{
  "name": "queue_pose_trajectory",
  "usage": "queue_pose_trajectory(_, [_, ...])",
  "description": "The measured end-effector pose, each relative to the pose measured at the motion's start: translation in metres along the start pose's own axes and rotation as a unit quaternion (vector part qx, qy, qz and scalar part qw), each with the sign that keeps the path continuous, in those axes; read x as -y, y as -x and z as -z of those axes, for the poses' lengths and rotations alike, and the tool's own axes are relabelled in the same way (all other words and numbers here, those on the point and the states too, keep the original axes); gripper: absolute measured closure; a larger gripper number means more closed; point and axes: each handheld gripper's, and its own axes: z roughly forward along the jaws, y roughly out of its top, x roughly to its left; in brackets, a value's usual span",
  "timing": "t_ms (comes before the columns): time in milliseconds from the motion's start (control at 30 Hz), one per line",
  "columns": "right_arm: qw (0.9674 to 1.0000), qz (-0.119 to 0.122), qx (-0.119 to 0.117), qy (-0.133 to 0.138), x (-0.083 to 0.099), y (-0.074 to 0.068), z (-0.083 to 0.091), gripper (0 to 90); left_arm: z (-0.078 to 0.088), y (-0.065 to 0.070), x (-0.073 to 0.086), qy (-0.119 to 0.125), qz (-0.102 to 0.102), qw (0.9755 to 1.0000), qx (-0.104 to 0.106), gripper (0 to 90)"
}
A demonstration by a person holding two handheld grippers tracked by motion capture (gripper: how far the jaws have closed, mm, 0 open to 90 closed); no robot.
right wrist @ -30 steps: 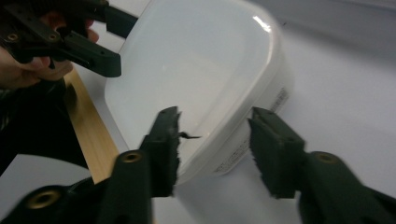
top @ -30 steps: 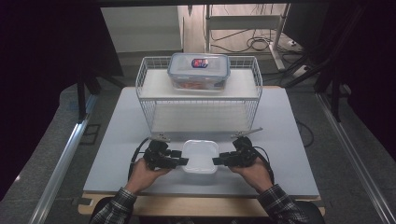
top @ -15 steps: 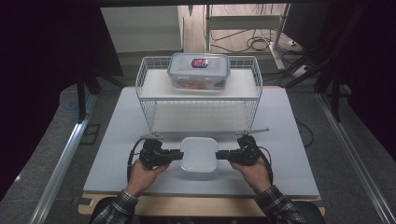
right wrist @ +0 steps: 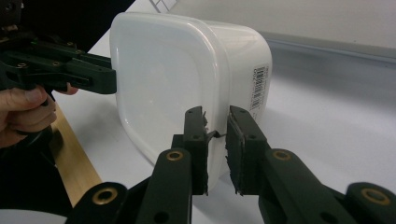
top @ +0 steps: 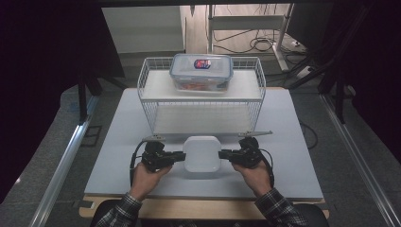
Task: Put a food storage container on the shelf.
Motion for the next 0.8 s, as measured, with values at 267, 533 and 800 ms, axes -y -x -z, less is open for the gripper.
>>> queue_pose_trajectory(267, [0.9994, 0.017, 0.007, 0.029, -0.007, -0.004, 0.007, 78.6, 0.007, 0.007, -0.012, 0.026, -0.014, 0.9995, -0.012, 79.3])
queue_pose_trajectory(533, [0.9973, 0.041, 0.007, 0.060, -0.031, -0.015, 0.024, 78.7, 0.024, 0.019, -0.040, 0.056, -0.038, 0.9974, -0.026, 79.1])
queue_pose_trajectory(800, [0.9947, 0.059, 0.007, 0.084, -0.054, -0.025, 0.039, 78.7, 0.039, 0.028, -0.064, 0.073, -0.054, 0.9951, -0.038, 78.9])
